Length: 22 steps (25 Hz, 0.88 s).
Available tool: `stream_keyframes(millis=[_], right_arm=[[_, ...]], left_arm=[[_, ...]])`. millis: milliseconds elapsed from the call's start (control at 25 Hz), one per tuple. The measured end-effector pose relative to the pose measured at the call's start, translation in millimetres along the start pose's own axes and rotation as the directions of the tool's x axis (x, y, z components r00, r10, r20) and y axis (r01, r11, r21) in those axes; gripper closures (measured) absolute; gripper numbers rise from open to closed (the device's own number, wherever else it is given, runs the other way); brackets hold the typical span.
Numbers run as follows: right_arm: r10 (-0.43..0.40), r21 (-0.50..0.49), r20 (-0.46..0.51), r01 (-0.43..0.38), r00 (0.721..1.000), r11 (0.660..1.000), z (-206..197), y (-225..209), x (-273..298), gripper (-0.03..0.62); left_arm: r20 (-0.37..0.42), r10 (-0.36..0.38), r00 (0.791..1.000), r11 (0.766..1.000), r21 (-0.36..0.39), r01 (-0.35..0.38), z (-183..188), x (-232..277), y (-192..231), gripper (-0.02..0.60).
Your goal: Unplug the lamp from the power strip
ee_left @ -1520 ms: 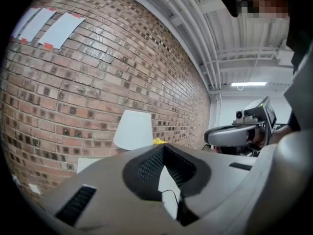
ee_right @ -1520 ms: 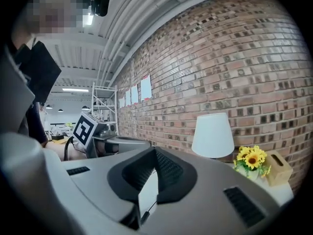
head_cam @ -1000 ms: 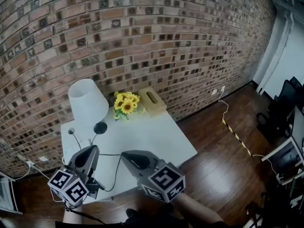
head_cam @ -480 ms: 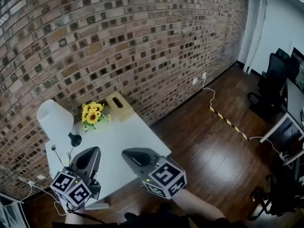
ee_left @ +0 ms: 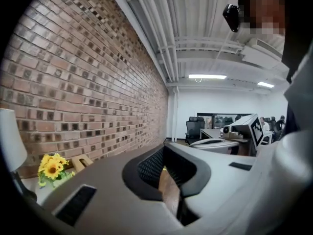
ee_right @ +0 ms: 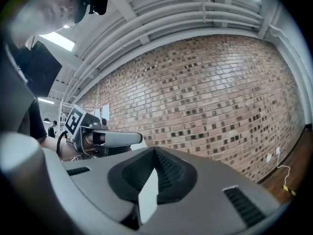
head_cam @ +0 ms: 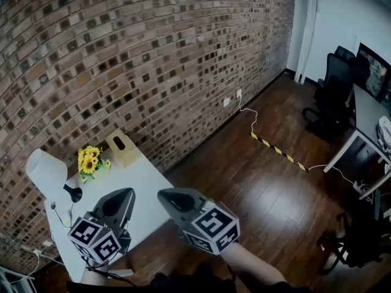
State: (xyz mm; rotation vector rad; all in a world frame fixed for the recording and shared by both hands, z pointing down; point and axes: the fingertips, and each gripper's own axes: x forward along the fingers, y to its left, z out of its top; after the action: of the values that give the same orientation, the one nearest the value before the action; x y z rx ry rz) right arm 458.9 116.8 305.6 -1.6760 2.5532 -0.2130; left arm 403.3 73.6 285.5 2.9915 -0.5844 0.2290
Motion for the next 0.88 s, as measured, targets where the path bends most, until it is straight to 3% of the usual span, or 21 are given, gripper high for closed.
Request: stream_keyframes(millis=[240,480,880], right_arm=[[-0.098,-0.036,0.007,0.098,0.995,0.994,9,-36,-41,0.592],[-0.208,-0.029,0.004,0.208,0.978,0.978,13,-67,-75,0.592],[-0.327,-0.062,-0.039,0.324,0.944,0.944,14,-111,-69,0.594]], left_arm=[[-0.017,-0.122,0.992,0.992,0.026,0.122,6,55,-44,0.560],[-0.042,-0.249,0.968,0.968,0.017,0.250,-1,99,-78,0.560],[-0.028,-0.382,0.924,0.924,0.006,0.382,2,158,-73,0.560]])
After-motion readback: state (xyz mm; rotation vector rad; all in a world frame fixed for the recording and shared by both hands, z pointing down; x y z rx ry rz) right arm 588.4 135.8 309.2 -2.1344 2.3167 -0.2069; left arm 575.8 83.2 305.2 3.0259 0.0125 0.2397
